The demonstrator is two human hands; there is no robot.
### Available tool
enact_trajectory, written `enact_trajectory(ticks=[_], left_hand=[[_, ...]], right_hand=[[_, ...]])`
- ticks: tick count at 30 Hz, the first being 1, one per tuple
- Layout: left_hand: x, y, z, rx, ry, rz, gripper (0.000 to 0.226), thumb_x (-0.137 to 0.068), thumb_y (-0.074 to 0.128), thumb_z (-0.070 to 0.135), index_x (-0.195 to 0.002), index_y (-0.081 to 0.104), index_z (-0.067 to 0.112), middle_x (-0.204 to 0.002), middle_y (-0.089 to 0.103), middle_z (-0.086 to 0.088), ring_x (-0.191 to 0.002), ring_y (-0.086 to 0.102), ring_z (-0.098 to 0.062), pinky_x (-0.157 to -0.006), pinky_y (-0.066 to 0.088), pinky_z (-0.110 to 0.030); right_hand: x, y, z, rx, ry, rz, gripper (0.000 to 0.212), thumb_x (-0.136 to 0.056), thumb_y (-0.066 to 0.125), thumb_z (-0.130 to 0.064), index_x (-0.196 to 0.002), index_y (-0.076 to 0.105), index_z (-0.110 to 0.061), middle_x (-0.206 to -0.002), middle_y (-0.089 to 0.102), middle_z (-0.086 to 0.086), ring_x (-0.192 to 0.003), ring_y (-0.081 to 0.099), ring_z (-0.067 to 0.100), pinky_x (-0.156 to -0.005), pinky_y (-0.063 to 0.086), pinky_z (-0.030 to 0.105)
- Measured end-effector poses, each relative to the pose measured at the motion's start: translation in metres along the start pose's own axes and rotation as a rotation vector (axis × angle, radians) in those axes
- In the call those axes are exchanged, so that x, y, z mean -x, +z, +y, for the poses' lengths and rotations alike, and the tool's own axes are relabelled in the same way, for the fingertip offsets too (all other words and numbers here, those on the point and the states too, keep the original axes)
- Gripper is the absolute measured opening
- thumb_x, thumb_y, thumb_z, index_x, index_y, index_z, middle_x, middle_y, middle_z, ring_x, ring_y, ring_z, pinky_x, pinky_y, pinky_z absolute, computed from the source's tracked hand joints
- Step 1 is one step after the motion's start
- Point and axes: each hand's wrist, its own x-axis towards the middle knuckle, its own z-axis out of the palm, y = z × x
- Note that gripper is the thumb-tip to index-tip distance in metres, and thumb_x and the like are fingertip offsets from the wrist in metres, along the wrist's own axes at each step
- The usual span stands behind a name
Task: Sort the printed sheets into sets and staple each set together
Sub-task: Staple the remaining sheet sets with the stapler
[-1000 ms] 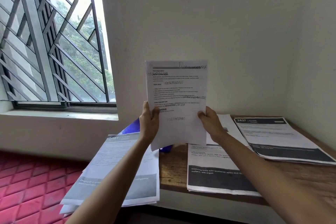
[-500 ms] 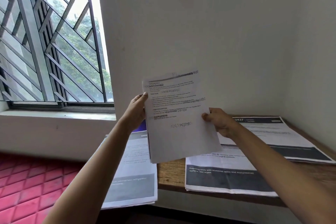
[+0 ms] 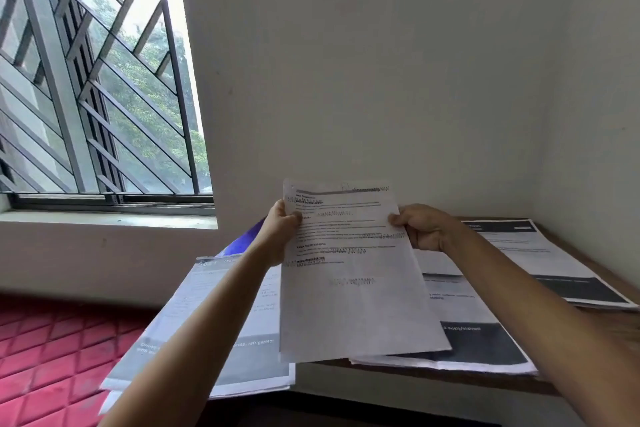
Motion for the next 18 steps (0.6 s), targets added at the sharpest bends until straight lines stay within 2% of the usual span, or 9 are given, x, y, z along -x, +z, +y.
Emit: enact_trajectory(ticks=[2,5,6,8,10,11,14,16,18], left_hand=[[0.004,0.005,-0.002,0.023,-0.041,0.021,0.022,-0.094,0.041,-0.009,-0.1,0.049,0.01,-0.101,0.063,-0.017,-0.077,0.064,-0.026,-0.063,0.059,-0.04],[0.011,0.011,-0.003,0.045,-0.098,0.034,0.022,-0.094,0.039,-0.011,-0.099,0.049,0.008,-0.092,0.064,-0.013,-0.073,0.064,-0.025,-0.052,0.058,-0.037],[0.013,0.011,-0.005,0.04,-0.114,0.02,0.022,-0.094,0.039,-0.011,-0.101,0.05,0.006,-0.092,0.064,-0.013,-0.073,0.064,-0.025,-0.052,0.058,-0.036],[0.017,0.012,-0.008,0.029,-0.142,-0.013,0.021,-0.095,0.039,-0.011,-0.102,0.053,0.003,-0.094,0.065,-0.015,-0.073,0.064,-0.024,-0.054,0.059,-0.035],[0.019,0.01,-0.011,0.033,-0.167,-0.027,0.021,-0.096,0.039,-0.009,-0.095,0.056,0.003,-0.089,0.066,-0.013,-0.069,0.066,-0.022,-0.055,0.059,-0.033],[0.018,0.008,-0.013,0.037,-0.172,-0.036,0.02,-0.098,0.039,-0.007,-0.095,0.057,0.003,-0.088,0.066,-0.012,-0.066,0.067,-0.021,-0.055,0.059,-0.032],[0.016,0.002,-0.018,0.023,-0.184,-0.046,0.019,-0.102,0.042,0.009,-0.098,0.06,0.004,-0.089,0.067,-0.011,-0.07,0.067,-0.019,-0.06,0.059,-0.031],[0.011,-0.001,-0.022,-0.01,-0.168,-0.026,0.022,-0.103,0.042,0.016,-0.096,0.06,0.006,-0.088,0.066,-0.01,-0.074,0.064,-0.021,-0.067,0.057,-0.035],[0.006,-0.004,-0.025,-0.036,-0.135,0.006,0.022,-0.103,0.042,0.016,-0.096,0.06,0.005,-0.087,0.065,-0.011,-0.074,0.062,-0.022,-0.072,0.055,-0.038]], right_hand=[[-0.002,0.002,-0.005,0.0,-0.008,0.068,0.028,-0.1,0.036,-0.001,-0.124,0.051,0.001,-0.099,0.067,0.018,-0.062,0.069,0.023,-0.061,0.057,0.039],[-0.005,0.004,-0.008,-0.012,0.009,0.156,0.034,-0.102,0.037,-0.007,-0.132,0.046,0.008,-0.09,0.066,0.01,-0.06,0.066,0.026,-0.046,0.054,0.037],[-0.007,0.004,-0.007,-0.016,0.01,0.173,0.036,-0.102,0.037,-0.008,-0.133,0.045,0.008,-0.092,0.065,0.011,-0.067,0.064,0.027,-0.049,0.054,0.038],[-0.011,0.003,-0.003,-0.003,0.0,0.204,0.036,-0.102,0.038,-0.007,-0.134,0.044,0.007,-0.108,0.063,0.02,-0.08,0.059,0.031,-0.072,0.053,0.048],[-0.014,0.002,0.004,0.009,-0.01,0.215,0.035,-0.101,0.038,-0.005,-0.135,0.045,0.005,-0.13,0.054,0.025,-0.097,0.057,0.034,-0.093,0.042,0.056],[-0.013,0.003,0.007,0.013,-0.009,0.22,0.036,-0.101,0.037,-0.004,-0.135,0.045,0.004,-0.135,0.051,0.024,-0.105,0.055,0.036,-0.097,0.039,0.057],[-0.017,0.003,0.022,0.001,0.009,0.22,0.036,-0.102,0.036,-0.004,-0.136,0.046,0.002,-0.137,0.049,0.023,-0.122,0.05,0.04,-0.099,0.039,0.058],[-0.021,0.002,0.031,0.003,0.007,0.214,0.034,-0.102,0.037,-0.004,-0.134,0.047,0.002,-0.136,0.05,0.024,-0.118,0.053,0.04,-0.098,0.04,0.058],[-0.024,0.001,0.037,0.002,-0.004,0.207,0.029,-0.101,0.038,-0.004,-0.127,0.052,-0.001,-0.13,0.054,0.024,-0.105,0.057,0.037,-0.092,0.044,0.058]])
